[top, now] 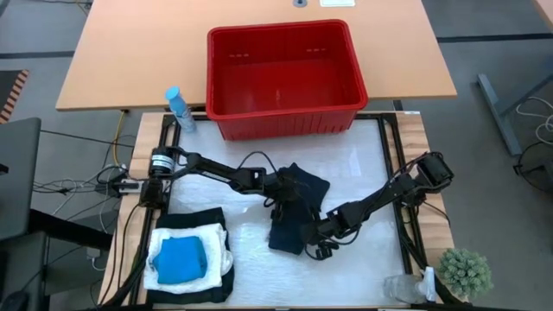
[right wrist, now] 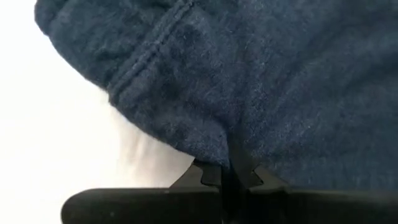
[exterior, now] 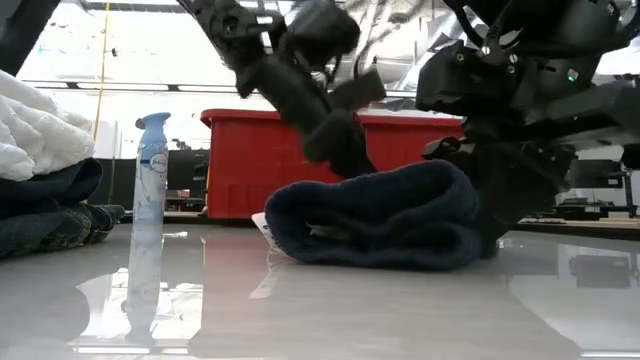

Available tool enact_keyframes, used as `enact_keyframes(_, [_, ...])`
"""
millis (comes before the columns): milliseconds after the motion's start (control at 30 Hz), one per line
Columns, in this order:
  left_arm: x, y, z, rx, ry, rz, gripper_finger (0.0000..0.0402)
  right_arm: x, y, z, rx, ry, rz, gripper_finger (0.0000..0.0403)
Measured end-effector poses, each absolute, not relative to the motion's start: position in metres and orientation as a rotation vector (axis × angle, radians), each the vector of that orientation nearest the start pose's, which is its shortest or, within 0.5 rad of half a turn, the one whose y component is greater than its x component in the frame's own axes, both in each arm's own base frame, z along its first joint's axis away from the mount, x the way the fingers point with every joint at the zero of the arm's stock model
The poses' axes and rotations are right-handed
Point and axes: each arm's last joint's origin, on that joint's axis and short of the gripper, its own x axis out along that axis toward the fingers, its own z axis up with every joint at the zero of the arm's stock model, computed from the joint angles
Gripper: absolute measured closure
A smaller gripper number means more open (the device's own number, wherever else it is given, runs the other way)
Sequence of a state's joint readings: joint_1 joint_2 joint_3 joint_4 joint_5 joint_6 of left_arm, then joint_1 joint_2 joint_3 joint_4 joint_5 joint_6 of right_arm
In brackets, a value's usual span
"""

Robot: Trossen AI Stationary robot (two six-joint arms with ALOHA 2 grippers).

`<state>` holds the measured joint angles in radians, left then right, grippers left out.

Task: Fold Laundry from Bin
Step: Fold the gray shorts from the red bin

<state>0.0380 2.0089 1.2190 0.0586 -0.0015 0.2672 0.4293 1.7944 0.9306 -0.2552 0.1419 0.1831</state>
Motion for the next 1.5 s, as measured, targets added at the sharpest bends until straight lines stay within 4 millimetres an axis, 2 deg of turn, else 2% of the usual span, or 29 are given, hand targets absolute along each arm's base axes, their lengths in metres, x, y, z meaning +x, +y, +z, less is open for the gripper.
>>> enact_keyframes(67, [0.417, 0.017, 0.164, 0.242, 0.690, -0.046, 0.0401, 0.297, 0.133, 0.131, -0.108, 1.079, 0.156, 0.0383])
enact_keyframes(133, [0.414, 0.017, 0.171, 0.238, 0.686, -0.044, 0.0401, 0.297, 0.132, 0.136, -0.078, 1.068, 0.157, 0.0383])
enact_keyframes(300, [0.414, 0.014, 0.165, 0.198, 0.703, -0.130, 0.0401, 0.293, 0.131, 0.148, -0.036, 1.052, 0.151, 0.0383])
enact_keyframes(467, [0.412, 0.008, 0.154, 0.210, 0.662, -0.181, 0.0401, 0.291, 0.133, 0.150, -0.001, 1.049, 0.137, 0.0383])
enact_keyframes(667, [0.393, 0.004, 0.129, 0.164, 0.713, -0.243, 0.0401, 0.286, 0.142, 0.150, -0.015, 1.059, 0.163, 0.0383])
enact_keyframes(800, [0.385, 0.001, 0.118, 0.169, 0.652, -0.251, 0.0401, 0.284, 0.146, 0.150, -0.024, 1.062, 0.180, 0.0383])
enact_keyframes(967, [0.380, 0.000, 0.114, 0.173, 0.619, -0.251, 0.0401, 0.284, 0.147, 0.151, -0.010, 1.066, 0.208, 0.0383])
enact_keyframes(1233, [0.380, -0.002, 0.114, 0.128, 0.628, -0.271, 0.0401, 0.286, 0.153, 0.155, 0.120, 1.059, 0.277, 0.0383])
enact_keyframes(1333, [0.381, -0.003, 0.119, 0.106, 0.597, -0.240, 0.0401, 0.286, 0.154, 0.155, 0.128, 1.059, 0.264, 0.0383])
enact_keyframes(1500, [0.395, -0.004, 0.157, 0.132, 0.322, -0.284, 0.0401, 0.285, 0.154, 0.155, 0.128, 1.060, 0.263, 0.0383])
